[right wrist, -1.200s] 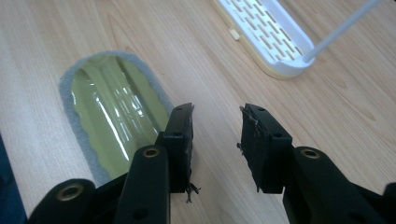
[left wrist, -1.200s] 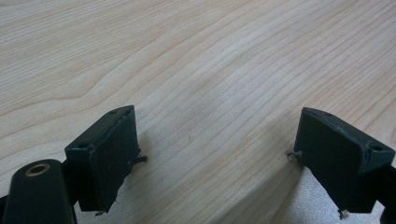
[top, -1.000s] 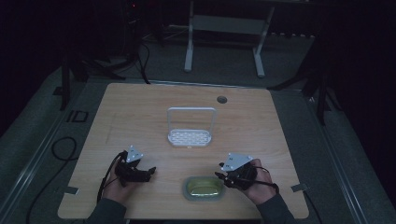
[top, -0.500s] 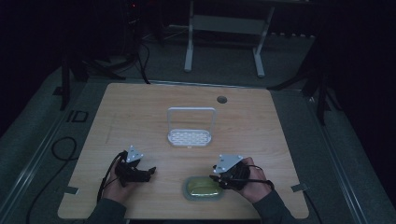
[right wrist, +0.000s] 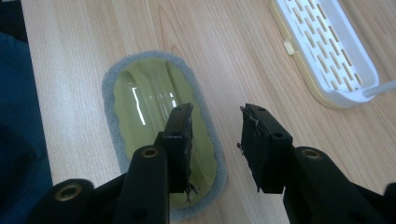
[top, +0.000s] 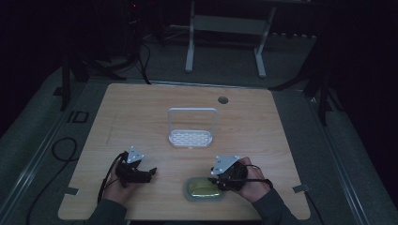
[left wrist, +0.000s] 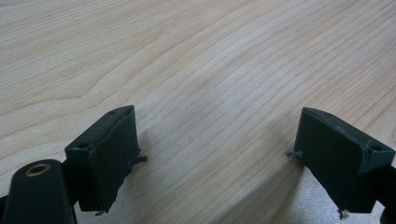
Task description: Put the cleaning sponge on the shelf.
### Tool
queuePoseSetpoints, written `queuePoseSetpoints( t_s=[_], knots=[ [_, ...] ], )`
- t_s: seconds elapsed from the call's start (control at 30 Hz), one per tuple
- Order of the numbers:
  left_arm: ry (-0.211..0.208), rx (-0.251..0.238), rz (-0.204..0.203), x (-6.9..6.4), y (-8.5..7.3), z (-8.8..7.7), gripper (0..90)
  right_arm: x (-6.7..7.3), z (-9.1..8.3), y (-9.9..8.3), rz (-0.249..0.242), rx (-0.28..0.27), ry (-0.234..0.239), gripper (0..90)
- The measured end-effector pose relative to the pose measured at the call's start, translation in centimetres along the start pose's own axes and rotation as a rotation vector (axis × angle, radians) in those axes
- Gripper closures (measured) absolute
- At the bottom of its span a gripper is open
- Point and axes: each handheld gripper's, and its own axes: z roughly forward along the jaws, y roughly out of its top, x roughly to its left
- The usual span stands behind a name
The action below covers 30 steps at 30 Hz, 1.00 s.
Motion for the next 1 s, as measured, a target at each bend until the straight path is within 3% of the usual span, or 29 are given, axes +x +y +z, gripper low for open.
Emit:
queuePoseSetpoints(
  t_s=[1.0],
  knots=[
    [0.0, 0.001, 0.0, 0.0, 0.0, 0.0, 13.7, -0.8, 0.1, 1.0, -0.024, 0.01, 0.081, 61.7]
  ],
)
